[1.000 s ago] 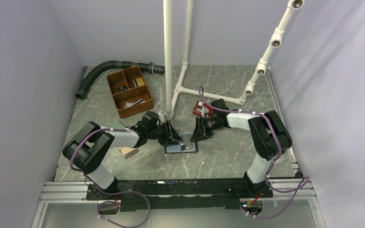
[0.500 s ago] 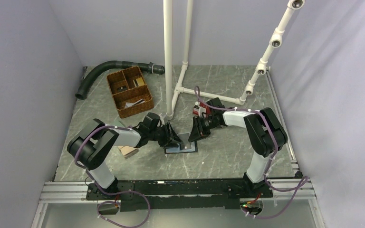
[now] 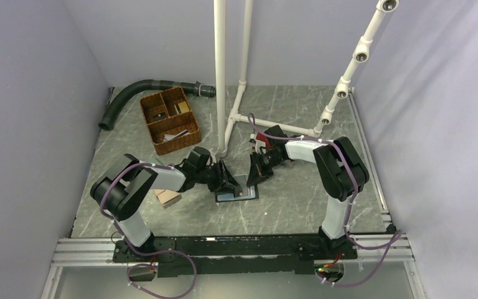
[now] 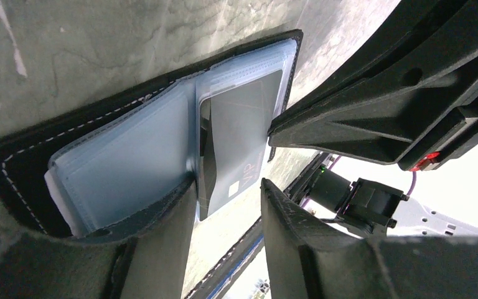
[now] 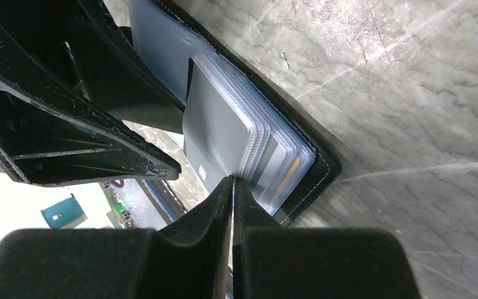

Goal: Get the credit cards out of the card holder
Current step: Remove the credit card from the card holder.

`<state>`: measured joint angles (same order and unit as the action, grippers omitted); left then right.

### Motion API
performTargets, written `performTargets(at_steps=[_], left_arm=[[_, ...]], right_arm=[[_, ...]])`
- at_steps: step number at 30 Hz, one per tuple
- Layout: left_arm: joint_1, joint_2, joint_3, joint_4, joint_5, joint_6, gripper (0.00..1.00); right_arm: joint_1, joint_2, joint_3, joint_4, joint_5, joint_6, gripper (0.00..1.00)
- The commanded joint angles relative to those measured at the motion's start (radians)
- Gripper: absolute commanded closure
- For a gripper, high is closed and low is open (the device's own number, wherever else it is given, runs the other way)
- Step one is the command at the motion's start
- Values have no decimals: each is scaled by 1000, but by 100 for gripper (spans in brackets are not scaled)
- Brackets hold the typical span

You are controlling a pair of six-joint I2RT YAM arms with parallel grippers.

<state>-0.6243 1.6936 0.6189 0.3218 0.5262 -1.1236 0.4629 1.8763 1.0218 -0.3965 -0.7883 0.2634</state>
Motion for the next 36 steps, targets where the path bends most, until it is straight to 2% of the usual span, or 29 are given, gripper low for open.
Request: performTargets(at_steps=[1,3,7,9,11,21,36], left_arm=[[-9,7,3,-18,-22,0,52],[-8,3,-3,-5,-21,-3,54],[-7,8,-11,37,-6,-4,69],[-8,13,-13,59,4,-4,81],[-7,14,-19,87,15,-8,99],[28,-111,-128,111,-6,-18,100],[59,-236,-223,60,-13,-83,100]], right_arm=[[77,65,15,30,65,-24,94],[82,72,19,29,59,-23,95],[90,85,31,27,31,-20,96],[93,89,34,26,20,-19,96],[93,85,34,24,19,-23,96],[76,40,7,14,107,-55,95],[75,47,-1,4,124,-75,95]])
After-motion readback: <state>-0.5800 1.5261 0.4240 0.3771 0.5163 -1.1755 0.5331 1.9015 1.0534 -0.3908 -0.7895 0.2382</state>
